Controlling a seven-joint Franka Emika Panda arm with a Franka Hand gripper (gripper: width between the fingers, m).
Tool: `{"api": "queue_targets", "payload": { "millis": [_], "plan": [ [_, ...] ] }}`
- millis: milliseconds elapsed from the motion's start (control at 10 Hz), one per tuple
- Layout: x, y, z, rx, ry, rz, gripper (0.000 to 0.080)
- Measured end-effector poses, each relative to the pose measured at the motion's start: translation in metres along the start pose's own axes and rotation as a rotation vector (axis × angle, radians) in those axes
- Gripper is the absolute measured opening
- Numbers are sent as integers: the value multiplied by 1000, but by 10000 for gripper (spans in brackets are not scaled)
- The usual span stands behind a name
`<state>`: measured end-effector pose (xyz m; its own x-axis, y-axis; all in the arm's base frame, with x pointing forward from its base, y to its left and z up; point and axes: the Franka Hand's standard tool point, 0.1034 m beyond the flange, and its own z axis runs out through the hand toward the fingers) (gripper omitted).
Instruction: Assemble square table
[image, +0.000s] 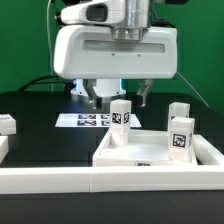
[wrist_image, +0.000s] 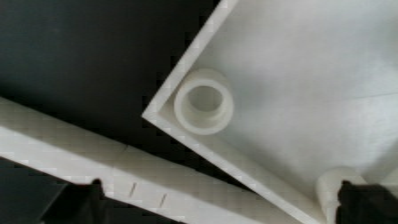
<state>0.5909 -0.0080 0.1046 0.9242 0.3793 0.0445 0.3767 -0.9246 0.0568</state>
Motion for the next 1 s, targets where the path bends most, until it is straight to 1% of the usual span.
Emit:
{"api": "queue_targets", "payload": {
  "millis": [300, 400, 500, 600, 700, 800, 1000],
  "plan": [
    [-3, 3, 0, -1, 0, -31, 649],
    [-21, 10, -1, 4, -5, -125, 649],
    [-42, 21, 0, 8, -10, -174, 649],
    [-68, 36, 2, 12, -17, -213, 649],
    [-90, 50, 3, 23, -27, -223, 649],
    [-94, 57, 2, 21, -25, -203, 649],
    [-105, 48, 5, 29, -30, -203, 649]
  ]
}}
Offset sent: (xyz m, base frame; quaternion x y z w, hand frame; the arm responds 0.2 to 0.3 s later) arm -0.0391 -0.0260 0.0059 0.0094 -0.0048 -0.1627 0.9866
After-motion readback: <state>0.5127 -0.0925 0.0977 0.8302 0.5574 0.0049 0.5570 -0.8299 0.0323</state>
